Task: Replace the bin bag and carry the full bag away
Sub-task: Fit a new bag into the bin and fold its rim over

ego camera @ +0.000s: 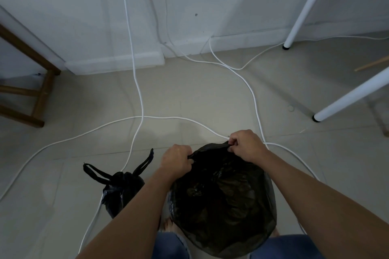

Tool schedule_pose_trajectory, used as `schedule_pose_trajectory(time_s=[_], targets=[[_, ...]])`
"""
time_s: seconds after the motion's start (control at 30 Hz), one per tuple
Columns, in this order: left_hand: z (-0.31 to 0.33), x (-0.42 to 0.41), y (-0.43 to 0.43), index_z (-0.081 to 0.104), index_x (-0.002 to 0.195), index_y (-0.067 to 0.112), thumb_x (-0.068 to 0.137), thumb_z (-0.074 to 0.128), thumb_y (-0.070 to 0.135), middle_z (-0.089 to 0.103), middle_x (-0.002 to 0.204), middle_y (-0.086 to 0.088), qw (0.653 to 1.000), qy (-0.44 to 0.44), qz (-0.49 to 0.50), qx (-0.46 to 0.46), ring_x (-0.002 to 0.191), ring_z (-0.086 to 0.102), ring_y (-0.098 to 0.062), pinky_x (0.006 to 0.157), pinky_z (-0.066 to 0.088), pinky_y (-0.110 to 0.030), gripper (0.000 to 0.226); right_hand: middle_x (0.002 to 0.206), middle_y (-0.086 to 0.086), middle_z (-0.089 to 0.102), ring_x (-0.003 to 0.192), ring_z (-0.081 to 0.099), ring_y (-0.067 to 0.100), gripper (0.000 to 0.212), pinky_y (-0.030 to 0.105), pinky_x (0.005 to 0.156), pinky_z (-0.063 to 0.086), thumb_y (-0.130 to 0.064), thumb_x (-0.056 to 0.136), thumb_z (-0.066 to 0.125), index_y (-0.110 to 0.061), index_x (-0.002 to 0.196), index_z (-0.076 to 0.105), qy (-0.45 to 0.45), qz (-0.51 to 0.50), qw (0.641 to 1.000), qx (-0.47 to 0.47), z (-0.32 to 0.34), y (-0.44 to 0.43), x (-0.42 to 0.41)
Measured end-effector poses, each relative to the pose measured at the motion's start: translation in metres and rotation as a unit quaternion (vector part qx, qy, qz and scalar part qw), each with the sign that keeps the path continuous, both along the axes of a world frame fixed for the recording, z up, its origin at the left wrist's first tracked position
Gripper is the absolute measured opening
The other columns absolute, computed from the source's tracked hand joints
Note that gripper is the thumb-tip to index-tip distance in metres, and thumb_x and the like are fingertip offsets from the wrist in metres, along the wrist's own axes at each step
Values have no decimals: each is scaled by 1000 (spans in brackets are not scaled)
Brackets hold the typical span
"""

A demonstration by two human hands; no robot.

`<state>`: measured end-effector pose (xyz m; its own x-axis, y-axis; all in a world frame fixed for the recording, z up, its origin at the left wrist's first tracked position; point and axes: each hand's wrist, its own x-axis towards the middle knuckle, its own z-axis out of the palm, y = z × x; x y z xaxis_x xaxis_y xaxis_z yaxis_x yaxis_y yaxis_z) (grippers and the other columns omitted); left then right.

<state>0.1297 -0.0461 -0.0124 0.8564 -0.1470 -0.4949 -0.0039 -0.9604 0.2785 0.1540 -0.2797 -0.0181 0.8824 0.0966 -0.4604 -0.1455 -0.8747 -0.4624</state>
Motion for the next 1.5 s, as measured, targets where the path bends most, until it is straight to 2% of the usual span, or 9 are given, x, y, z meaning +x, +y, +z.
schedule_pose_trajectory(time_s=[0.3, 0.37, 0.43, 0.5, 0.57, 0.67, 0.97, 1.27, 1.5], targets=[[9, -18, 12, 39, 65, 8, 75, 57, 13, 54, 71, -8, 991, 110, 56, 46, 81, 64, -31, 61, 45, -31, 22, 127, -4, 61, 120, 55, 15, 56, 29, 100, 41, -38, 79, 73, -23, 131, 57, -20, -11, 994, 108, 26, -1, 8], [11, -23, 17, 40, 61, 10, 76, 63, 23, 48, 62, -4, 987, 145, 57, 47, 80, 65, -31, 60, 44, -30, 30, 126, -3, 62, 119, 55, 14, 52, 26, 97, 40, -36, 81, 71, -21, 129, 57, -33, -33, 993, 113, 31, -10, 6], [15, -24, 20, 56, 80, 7, 76, 67, 47, 60, 80, -7, 983, 161, 75, 47, 90, 65, -28, 66, 46, -30, 42, 116, -3, 65, 111, 59, 14, 43, 25, 90, 43, -35, 81, 72, -20, 120, 62, -34, -46, 993, 105, 34, -19, 1], [19, -22, 19, 58, 118, 10, 80, 64, 56, 62, 115, -10, 989, 97, 101, 39, 110, 60, -27, 84, 48, -34, 60, 102, -7, 64, 101, 61, 12, 34, 23, 82, 42, -35, 80, 73, -19, 109, 66, -32, -56, 994, 86, 34, -26, -7], [22, -15, 11, 55, 130, 17, 85, 64, 47, 60, 125, -7, 993, -10, 115, -36, 114, 58, -25, 94, 49, -36, 55, 94, -9, 64, 94, 62, 13, 30, 24, 76, 43, -38, 76, 75, -21, 99, 67, -30, -66, 995, 68, 31, -29, -14], [21, 2, -13, 62, 125, 20, 88, 65, 36, 61, 118, -4, 987, -78, 87, -108, 107, 61, -23, 93, 50, -36, 41, 91, -5, 68, 86, 64, 14, 30, 25, 71, 46, -45, 68, 77, -27, 89, 66, -15, -56, 997, 42, 23, -30, -23], [0, 24, -43, 74, 100, 19, 89, 62, 28, 66, 109, -5, 997, -48, 25, -48, 109, 59, -25, 87, 48, -31, 19, 99, 6, 69, 94, 63, 25, 19, 25, 72, 40, -29, 82, 68, -19, 96, 75, -58, -22, 998, -27, 8, -29, -19], [-6, 23, -37, 76, 96, 18, 86, 67, 20, 67, 98, -3, 982, -59, 88, -155, 94, 60, -18, 82, 44, -25, 13, 77, -1, 64, 74, 58, 13, 10, 12, 58, 36, -21, 80, 74, -13, 85, 76, -22, -56, 994, 88, 10, -42, -16], [-11, 30, -24, 76, 89, 9, 87, 68, 15, 73, 89, -6, 954, 14, 171, -245, 83, 64, -16, 81, 49, -27, 11, 72, -3, 68, 71, 60, 10, 5, 22, 69, 45, -13, 84, 71, -11, 81, 74, 64, -93, 976, 185, 2, -58, -7]])
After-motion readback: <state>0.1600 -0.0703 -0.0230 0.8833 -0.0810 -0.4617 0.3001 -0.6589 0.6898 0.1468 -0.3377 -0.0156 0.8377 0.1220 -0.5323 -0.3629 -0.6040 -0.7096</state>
